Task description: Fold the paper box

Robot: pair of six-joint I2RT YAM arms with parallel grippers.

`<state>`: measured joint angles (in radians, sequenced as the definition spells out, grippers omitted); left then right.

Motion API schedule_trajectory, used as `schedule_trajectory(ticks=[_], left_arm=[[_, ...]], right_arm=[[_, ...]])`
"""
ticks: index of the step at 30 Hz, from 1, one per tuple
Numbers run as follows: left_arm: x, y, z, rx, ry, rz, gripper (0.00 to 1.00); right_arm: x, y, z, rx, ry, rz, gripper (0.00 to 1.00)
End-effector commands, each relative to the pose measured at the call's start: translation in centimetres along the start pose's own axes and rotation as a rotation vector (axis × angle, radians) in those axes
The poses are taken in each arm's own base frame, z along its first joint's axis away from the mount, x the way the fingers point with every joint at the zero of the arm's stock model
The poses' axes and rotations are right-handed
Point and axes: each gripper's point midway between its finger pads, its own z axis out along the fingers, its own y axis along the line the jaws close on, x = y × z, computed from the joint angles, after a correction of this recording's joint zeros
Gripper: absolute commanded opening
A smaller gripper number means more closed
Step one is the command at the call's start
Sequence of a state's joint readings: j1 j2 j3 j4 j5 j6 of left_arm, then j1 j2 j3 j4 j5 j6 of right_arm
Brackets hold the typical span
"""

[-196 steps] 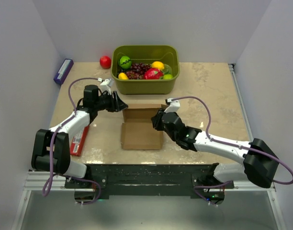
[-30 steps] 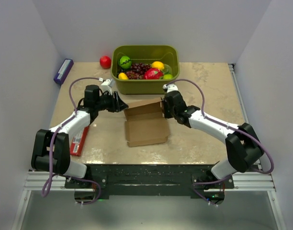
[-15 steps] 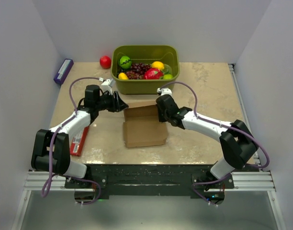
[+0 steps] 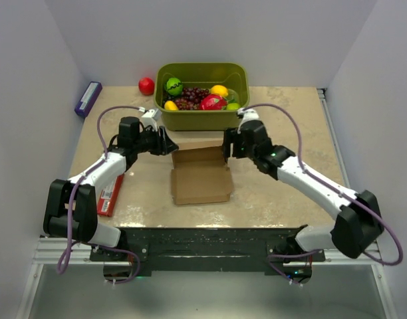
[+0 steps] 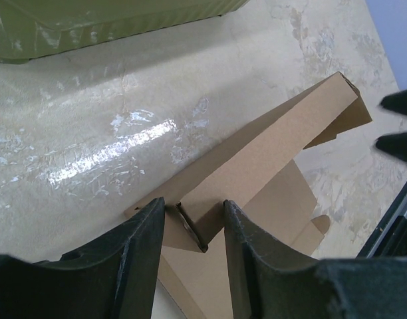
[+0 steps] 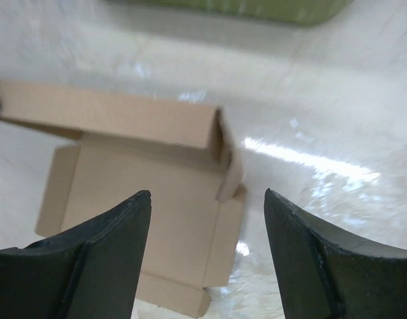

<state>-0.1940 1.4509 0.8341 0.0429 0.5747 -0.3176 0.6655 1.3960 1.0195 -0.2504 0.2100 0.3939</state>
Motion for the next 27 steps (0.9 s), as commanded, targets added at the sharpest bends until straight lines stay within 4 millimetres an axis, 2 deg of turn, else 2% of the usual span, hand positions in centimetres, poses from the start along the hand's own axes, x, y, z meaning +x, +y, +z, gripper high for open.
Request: schedule_trajectory(ticks=[1,4,6,9,14,27], left_arm=[[-0.1,0.1,0.0,-0.018,0.014,0.038,0.44],[-0.1,0.0,0.0,-0.015,0.015,0.038,0.44],[0.6,0.1,-0.2,-0.022,0.040,0.023,0.44],[0.6,0.2,-0.2,-0.024,0.041,0.022,0.44],[0.7,0.1,-0.1,-0.019,0.042,0.022,0.44],[0.8,0.2,0.0,-0.017,0.047,0.023,0.44]], right_arm=[[-6.3,-1.8,-2.8,-0.038,-0.166,-0.002,0.73],[-5.8,-4.8,-1.2,0.034,-0.147,0.016,0.69],[-4.3,-6.4,0.5,0.068,-0.116,0.019,0.67],[-1.8,-7.0,2.3,0.070,-0.067,-0.011,0.62],[1.1,-5.9,3.7,-0.034,-0.019,-0.048,0.57],[2.0,-3.0,4.8,-0.251,-0.146,-0.161,0.57]])
